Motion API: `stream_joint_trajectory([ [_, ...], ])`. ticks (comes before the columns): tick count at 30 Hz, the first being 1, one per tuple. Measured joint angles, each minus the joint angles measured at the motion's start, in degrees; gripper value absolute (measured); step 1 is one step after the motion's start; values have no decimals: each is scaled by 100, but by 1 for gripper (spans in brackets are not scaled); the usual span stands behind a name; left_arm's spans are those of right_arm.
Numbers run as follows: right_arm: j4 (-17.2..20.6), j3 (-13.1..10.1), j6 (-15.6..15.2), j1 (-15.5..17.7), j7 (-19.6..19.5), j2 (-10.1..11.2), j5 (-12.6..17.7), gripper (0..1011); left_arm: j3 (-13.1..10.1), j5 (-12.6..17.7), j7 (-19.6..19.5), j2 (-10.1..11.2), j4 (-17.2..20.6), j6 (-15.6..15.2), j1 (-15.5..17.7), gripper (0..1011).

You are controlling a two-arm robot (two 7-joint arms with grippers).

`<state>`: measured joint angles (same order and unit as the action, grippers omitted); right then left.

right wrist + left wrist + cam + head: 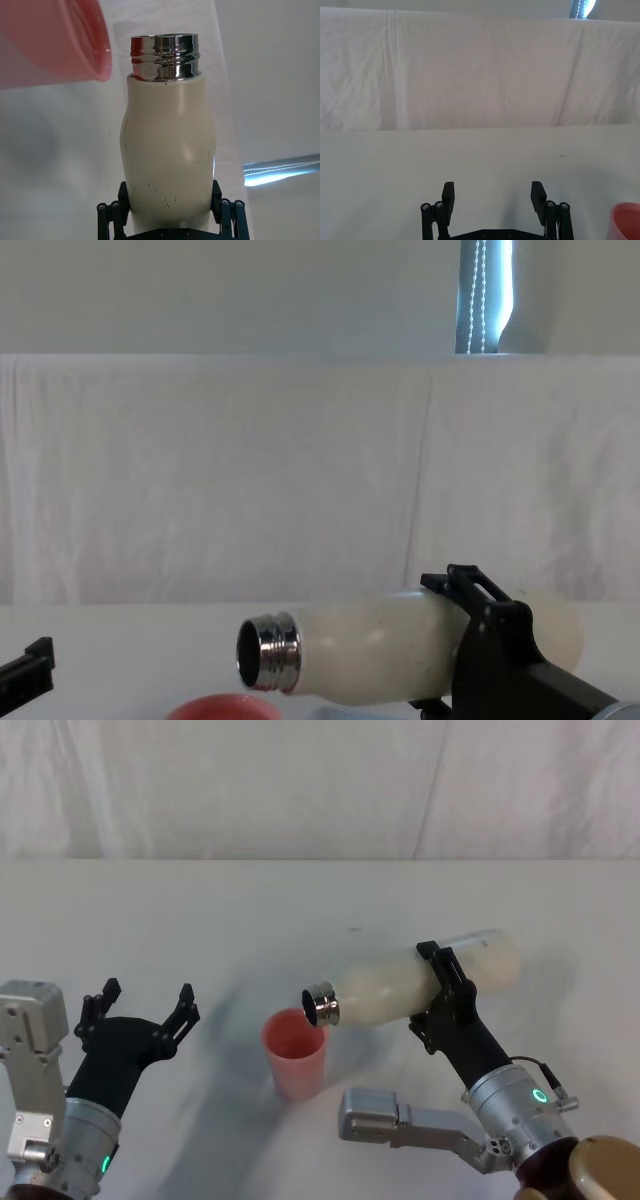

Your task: Grasp the thermos with one hand and pour water into the cup lid.

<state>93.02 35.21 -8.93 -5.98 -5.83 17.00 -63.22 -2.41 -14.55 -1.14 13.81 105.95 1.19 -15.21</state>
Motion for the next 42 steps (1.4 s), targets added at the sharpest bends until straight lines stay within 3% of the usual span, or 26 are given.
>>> stream_joint_trajectory([
  [8,101,-225,224,130,136,-105,589,953,0,0,0,0,0,0,0,1001],
  [17,297,-628,512,341,442,-333,1601,953,0,0,0,0,0,0,0,1001],
  [19,358,-775,583,409,572,-432,1987,953,0,0,0,0,0,0,0,1001],
  [20,358,-775,583,409,572,-432,1987,953,0,0,0,0,0,0,0,1001],
  [24,425,-973,667,504,757,-576,2521,953,0,0,0,0,0,0,0,1001],
  [42,467,-1523,829,729,1288,-1051,4271,953,0,0,0,0,0,0,0,1001],
])
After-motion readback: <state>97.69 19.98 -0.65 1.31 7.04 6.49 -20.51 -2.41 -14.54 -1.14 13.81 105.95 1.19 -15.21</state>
